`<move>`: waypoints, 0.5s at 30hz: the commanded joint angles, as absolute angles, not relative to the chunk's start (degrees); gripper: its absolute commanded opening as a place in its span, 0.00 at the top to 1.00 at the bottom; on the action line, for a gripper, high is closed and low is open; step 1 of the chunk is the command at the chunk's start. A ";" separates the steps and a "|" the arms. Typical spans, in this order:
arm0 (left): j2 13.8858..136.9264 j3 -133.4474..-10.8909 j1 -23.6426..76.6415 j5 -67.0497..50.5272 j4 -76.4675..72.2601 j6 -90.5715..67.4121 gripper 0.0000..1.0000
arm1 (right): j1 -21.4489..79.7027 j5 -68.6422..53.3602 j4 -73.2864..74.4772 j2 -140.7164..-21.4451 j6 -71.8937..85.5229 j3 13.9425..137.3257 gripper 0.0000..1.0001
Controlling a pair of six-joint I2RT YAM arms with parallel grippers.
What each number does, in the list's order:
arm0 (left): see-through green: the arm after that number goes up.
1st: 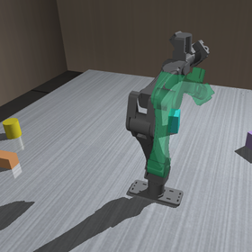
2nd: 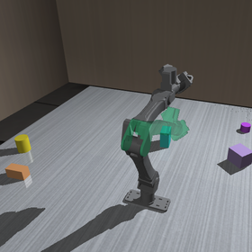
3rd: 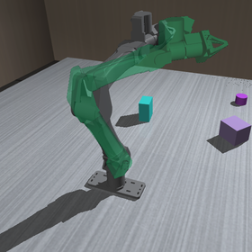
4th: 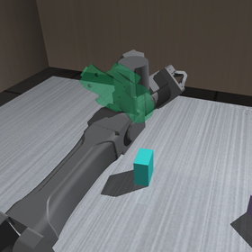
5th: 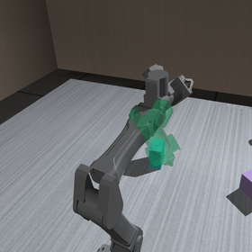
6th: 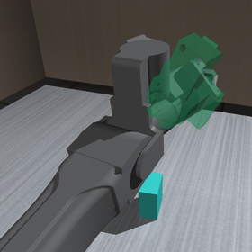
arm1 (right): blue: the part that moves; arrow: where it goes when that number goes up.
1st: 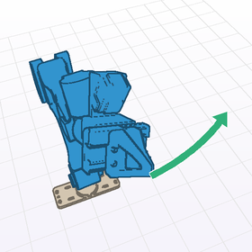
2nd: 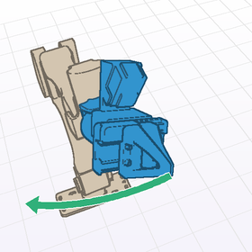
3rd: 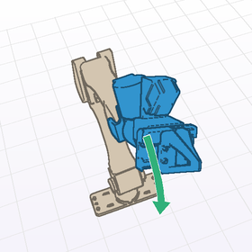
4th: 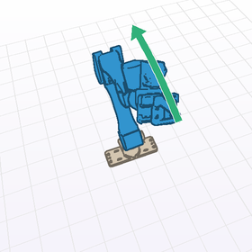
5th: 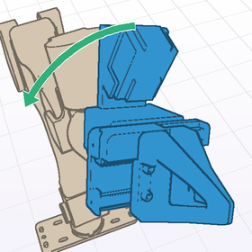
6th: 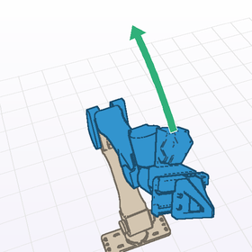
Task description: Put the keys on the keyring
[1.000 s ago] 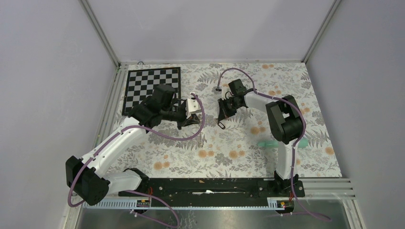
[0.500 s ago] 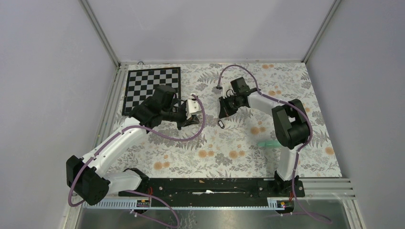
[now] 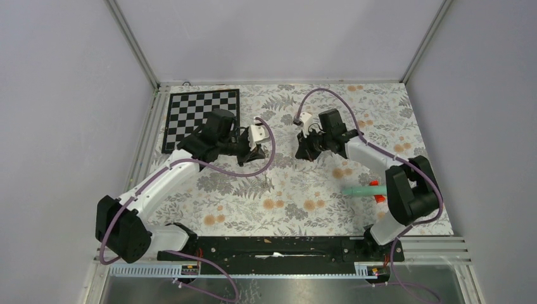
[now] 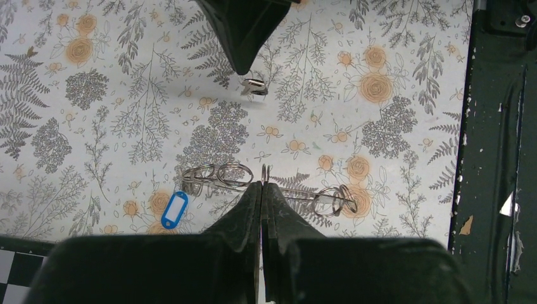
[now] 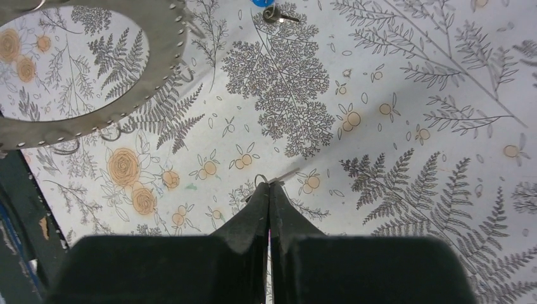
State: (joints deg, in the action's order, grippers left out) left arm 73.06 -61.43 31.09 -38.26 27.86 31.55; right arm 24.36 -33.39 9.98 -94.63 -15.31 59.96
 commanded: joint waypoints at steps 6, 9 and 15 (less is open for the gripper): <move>74.96 -61.68 31.02 -40.13 18.46 26.04 1.00 | 24.17 -33.03 1.70 -83.38 -21.71 52.77 1.00; 75.58 -62.37 31.03 -40.30 18.43 25.37 1.00 | 24.26 -29.38 3.39 -83.15 -23.27 52.95 1.00; 73.72 -61.36 31.03 -39.10 18.63 25.92 1.00 | 24.24 -23.76 10.26 -85.90 -27.30 54.36 1.00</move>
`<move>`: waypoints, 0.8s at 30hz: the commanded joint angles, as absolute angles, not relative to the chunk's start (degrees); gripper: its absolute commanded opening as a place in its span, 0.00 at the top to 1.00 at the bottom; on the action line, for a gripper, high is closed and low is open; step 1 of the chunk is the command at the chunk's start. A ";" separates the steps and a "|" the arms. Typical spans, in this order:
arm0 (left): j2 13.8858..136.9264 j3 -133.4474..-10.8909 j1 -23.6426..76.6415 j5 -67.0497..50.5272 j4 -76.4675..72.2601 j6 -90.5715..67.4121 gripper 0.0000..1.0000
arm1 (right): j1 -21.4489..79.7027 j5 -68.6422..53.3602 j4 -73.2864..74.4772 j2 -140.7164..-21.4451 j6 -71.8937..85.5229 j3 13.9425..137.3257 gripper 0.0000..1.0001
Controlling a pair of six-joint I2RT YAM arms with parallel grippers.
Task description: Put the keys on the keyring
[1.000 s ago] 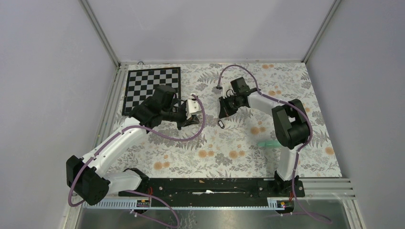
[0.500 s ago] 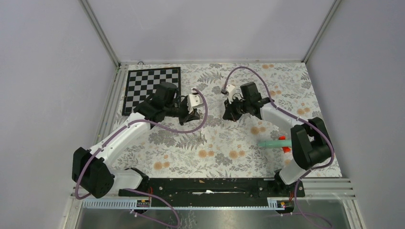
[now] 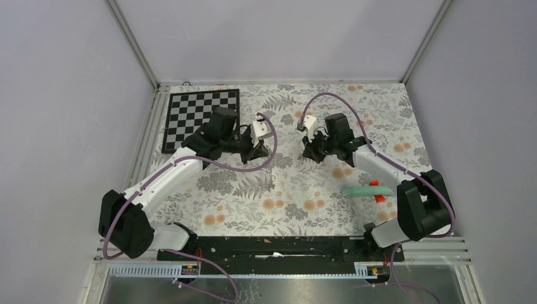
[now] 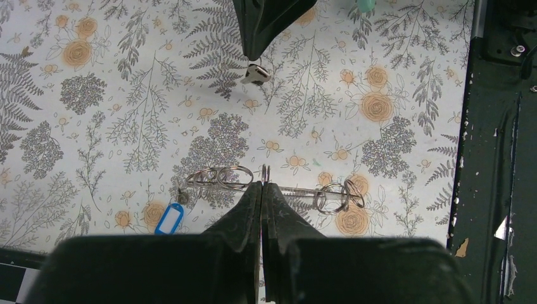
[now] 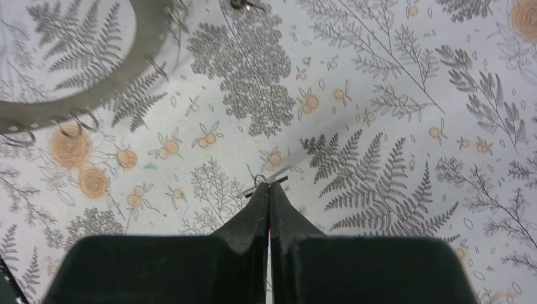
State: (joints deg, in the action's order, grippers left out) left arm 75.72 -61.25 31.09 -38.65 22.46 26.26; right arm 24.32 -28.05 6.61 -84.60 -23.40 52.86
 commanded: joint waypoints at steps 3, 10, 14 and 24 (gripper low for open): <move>72.59 -60.45 31.03 -38.19 19.00 26.93 1.00 | 24.26 -22.84 12.48 -88.04 -27.92 54.73 1.00; 71.23 -59.50 31.03 -37.24 19.73 27.83 1.00 | 24.33 -20.27 15.45 -90.51 -29.78 53.93 1.00; 71.03 -59.55 31.03 -37.37 19.95 28.27 1.00 | 24.35 -20.15 16.46 -89.72 -30.59 52.21 0.97; 70.63 -58.78 31.03 -38.05 19.95 28.55 1.00 | 24.39 -20.00 16.83 -88.31 -32.91 49.63 0.90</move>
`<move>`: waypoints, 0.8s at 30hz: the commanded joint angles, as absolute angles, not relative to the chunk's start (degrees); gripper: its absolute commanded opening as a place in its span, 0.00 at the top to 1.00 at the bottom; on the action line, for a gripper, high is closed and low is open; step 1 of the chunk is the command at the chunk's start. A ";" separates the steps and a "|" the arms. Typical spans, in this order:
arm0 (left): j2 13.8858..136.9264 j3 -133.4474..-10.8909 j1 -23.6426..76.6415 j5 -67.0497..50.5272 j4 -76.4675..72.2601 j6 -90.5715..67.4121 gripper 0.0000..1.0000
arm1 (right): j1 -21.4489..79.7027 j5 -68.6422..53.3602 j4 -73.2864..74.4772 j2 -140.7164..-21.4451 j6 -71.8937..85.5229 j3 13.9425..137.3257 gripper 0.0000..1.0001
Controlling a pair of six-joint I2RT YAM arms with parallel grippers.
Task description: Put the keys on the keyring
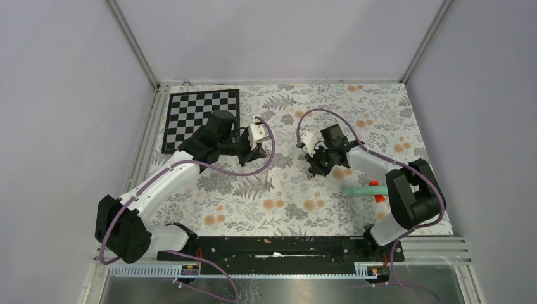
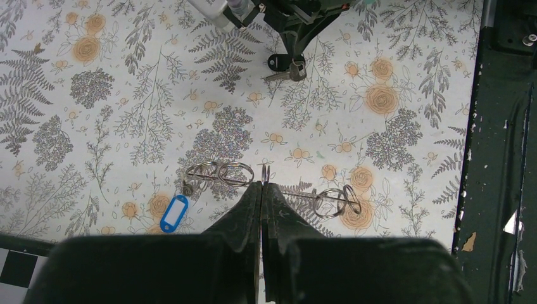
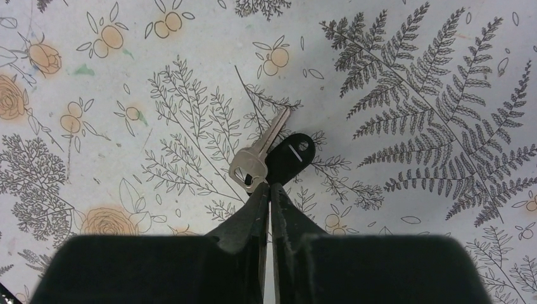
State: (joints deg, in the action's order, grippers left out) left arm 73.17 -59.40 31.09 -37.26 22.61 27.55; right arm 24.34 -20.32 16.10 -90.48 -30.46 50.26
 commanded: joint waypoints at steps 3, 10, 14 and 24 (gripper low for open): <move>70.23 -58.54 31.03 -38.15 19.95 29.04 1.00 | 24.35 -20.70 16.70 -88.10 -34.11 48.69 0.85; 70.20 -58.38 31.03 -37.97 19.95 29.35 1.00 | 24.37 -21.52 16.15 -86.53 -36.57 47.40 0.73; 70.23 -58.36 31.03 -38.06 19.95 29.37 1.00 | 24.35 -20.99 15.75 -86.28 -37.70 47.49 0.65; 69.96 -58.45 31.03 -38.16 20.68 30.23 1.00 | 24.30 -24.01 19.48 -90.90 -44.21 51.80 0.44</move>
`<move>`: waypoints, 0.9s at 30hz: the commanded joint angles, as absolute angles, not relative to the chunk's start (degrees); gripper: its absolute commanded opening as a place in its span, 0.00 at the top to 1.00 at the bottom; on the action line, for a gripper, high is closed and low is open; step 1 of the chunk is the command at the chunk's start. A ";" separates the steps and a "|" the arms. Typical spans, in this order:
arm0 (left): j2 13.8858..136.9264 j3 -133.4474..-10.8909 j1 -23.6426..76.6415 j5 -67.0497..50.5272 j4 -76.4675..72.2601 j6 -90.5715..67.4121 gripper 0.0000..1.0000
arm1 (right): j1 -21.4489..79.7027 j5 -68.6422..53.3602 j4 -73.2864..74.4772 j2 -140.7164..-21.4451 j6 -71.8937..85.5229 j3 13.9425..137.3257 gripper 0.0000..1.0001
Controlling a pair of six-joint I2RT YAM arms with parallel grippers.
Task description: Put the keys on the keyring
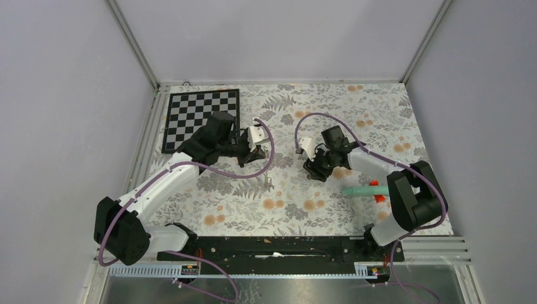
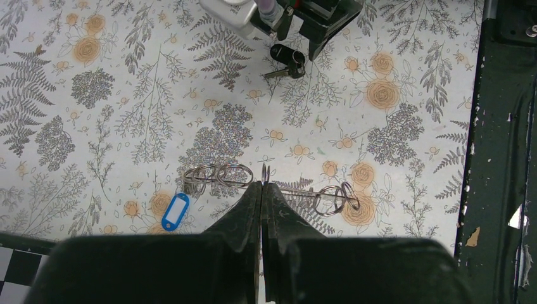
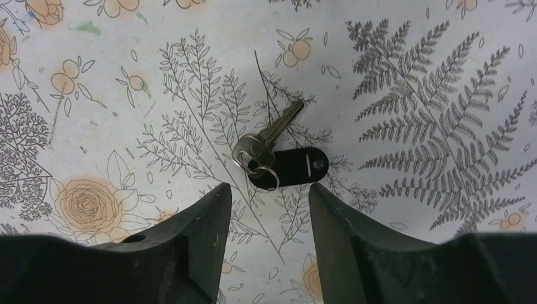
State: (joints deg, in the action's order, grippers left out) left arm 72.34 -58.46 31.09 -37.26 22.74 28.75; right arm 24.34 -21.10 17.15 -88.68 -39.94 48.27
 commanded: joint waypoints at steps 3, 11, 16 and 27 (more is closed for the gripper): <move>69.96 -58.60 31.03 -37.99 20.98 30.50 1.00 | 24.36 -25.14 20.71 -92.75 -46.04 53.05 0.42; 70.14 -58.78 31.01 -37.90 21.43 30.84 1.00 | 24.40 -26.39 24.43 -97.41 -49.15 56.68 0.44; 70.30 -58.93 31.03 -37.79 21.70 31.03 1.00 | 24.35 -26.49 26.28 -97.88 -51.71 56.59 0.50; 70.24 -59.15 31.03 -37.88 21.71 31.02 1.00 | 24.31 -26.62 26.40 -95.49 -51.80 55.46 0.58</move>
State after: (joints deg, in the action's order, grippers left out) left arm 72.31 -58.46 31.09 -37.26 23.90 30.15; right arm 24.34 -25.12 23.83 -97.25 -50.94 55.13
